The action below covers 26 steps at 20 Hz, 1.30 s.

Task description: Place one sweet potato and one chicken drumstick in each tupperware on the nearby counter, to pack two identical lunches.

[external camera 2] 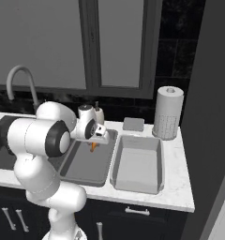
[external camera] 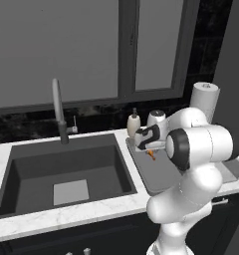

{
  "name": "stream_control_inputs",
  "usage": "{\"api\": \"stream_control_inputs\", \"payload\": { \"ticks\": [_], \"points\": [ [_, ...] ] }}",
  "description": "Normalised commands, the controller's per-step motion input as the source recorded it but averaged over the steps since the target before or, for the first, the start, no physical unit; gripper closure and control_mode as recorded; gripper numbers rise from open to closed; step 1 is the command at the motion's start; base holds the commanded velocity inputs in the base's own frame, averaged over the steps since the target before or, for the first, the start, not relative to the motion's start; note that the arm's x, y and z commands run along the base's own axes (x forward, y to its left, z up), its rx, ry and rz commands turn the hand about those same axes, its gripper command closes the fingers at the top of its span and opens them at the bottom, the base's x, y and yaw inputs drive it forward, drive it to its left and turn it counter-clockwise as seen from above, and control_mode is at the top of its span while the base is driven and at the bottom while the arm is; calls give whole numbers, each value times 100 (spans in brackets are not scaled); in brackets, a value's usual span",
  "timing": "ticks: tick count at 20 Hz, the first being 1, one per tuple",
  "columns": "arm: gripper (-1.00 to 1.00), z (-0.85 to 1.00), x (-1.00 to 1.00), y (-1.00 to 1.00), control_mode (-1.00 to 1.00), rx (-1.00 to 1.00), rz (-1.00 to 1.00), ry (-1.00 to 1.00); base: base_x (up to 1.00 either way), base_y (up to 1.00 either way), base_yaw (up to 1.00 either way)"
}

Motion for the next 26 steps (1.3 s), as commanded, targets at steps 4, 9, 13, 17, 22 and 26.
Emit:
{"api": "stream_control_inputs", "payload": {
  "ticks": [4,9,13,17,22,26],
  "points": [
    [-100,0,0,0,-100,0,0,0,0,0,0],
    [-100,18,-18,0,-100,0,0,0,0,0,0],
    [-100,54,-79,1,-100,0,0,-4,0,0,0],
    [-100,76,-99,12,-100,0,0,-7,0,0,0],
    [-100,91,-100,9,-100,0,0,-9,0,0,0],
    [-100,99,-100,9,-100,0,0,-17,0,0,0]
  ]
}}
